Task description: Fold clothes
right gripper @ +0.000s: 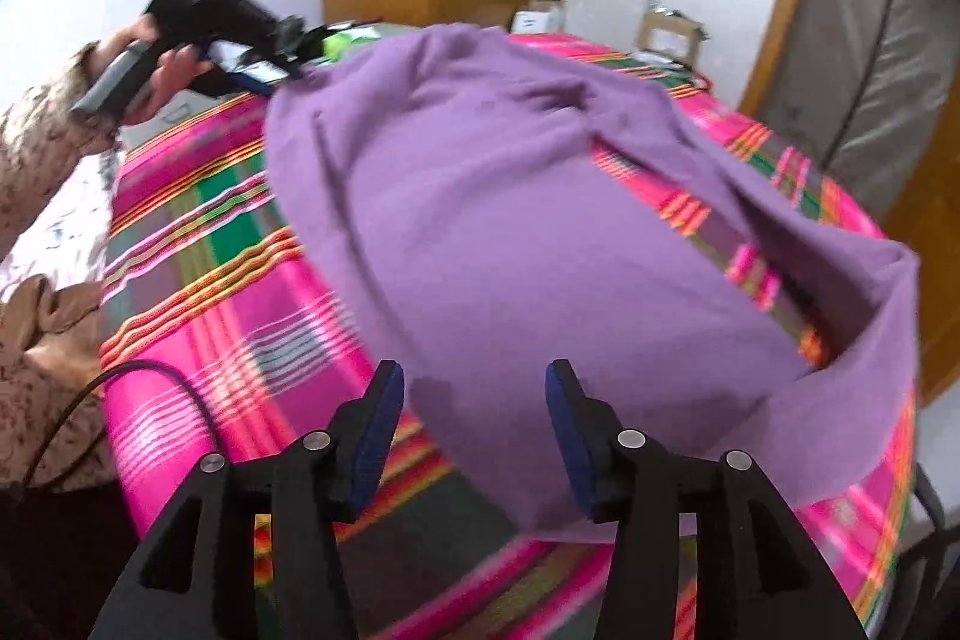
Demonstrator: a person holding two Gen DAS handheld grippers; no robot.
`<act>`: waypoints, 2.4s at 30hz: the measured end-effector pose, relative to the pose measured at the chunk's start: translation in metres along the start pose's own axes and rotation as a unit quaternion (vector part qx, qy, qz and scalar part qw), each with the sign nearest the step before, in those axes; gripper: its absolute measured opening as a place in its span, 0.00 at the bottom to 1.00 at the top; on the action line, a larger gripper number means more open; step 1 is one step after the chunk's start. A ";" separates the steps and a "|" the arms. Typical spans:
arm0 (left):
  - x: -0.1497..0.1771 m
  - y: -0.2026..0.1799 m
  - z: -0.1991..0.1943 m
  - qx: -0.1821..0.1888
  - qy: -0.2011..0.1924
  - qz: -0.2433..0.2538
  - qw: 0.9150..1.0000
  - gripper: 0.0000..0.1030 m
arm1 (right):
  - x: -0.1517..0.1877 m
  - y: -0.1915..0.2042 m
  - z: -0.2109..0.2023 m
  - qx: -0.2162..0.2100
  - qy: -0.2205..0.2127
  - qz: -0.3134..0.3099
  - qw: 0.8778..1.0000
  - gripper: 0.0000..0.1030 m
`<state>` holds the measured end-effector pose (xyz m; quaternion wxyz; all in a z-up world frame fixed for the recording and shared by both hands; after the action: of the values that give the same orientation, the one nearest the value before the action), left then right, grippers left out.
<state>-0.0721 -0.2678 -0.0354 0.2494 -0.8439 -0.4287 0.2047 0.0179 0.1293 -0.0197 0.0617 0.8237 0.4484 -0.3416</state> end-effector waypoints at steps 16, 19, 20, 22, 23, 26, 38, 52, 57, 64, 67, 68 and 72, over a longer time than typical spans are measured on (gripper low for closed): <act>-0.013 0.003 0.009 0.048 0.016 -0.091 0.995 0.44 | -0.017 0.023 0.033 -0.027 -0.001 -0.026 0.999 0.50; -0.015 0.005 0.012 0.059 0.016 -0.107 0.992 0.41 | -0.018 0.023 0.034 -0.026 -0.003 -0.020 0.999 0.50; -0.014 0.004 0.013 0.054 0.016 -0.101 0.993 0.32 | -0.019 0.023 0.035 -0.025 -0.004 -0.021 0.999 0.50; -0.012 0.003 0.015 0.044 0.014 -0.089 0.995 0.19 | -0.020 0.022 0.036 -0.028 -0.004 -0.020 0.999 0.49; -0.011 0.002 0.015 0.051 0.012 -0.087 0.995 0.14 | -0.020 0.022 0.036 -0.029 -0.003 -0.018 0.999 0.47; -0.009 0.000 0.013 0.068 0.004 -0.085 0.994 0.07 | -0.020 0.019 0.036 -0.020 -0.002 -0.011 1.000 0.37; 0.002 0.006 -0.052 0.134 -0.046 -0.086 0.986 0.06 | -0.027 0.015 0.019 0.026 -0.020 0.000 0.999 0.04; 0.038 0.032 -0.085 0.124 -0.068 -0.077 0.987 0.06 | -0.031 0.026 -0.046 0.030 -0.050 -0.029 0.998 0.04; 0.059 0.062 -0.082 0.102 -0.063 -0.081 0.989 0.06 | -0.011 0.038 -0.039 0.003 -0.018 -0.037 0.999 0.04; 0.067 0.084 -0.064 0.071 -0.054 -0.093 0.992 0.06 | -0.006 0.042 -0.014 -0.024 0.032 -0.051 0.998 0.05; 0.068 0.079 -0.065 0.068 -0.061 -0.077 0.993 0.07 | -0.017 0.033 -0.015 -0.039 0.042 -0.061 0.996 0.06; 0.068 0.079 -0.064 0.069 -0.060 -0.077 0.993 0.07 | -0.023 0.030 -0.016 -0.048 0.044 -0.064 0.996 0.07; 0.066 0.080 -0.060 0.072 -0.053 -0.076 0.993 0.07 | -0.052 0.016 -0.019 -0.088 0.033 -0.054 0.994 0.11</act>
<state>0.0477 -0.2685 -0.0448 0.3016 -0.7767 -0.4881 0.2598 0.0207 0.0913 0.0237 0.1003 0.8003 0.5227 -0.2760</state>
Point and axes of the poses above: each gripper's, at about its wrist camera, not at the fingertips, and z roughly the way its jaws point, y to its left, x to its underside, the point moved 3 cm from there along z, roughly the way its jaws point, and after that the axes turned 10 degrees about -z, right-handed, at the moved point
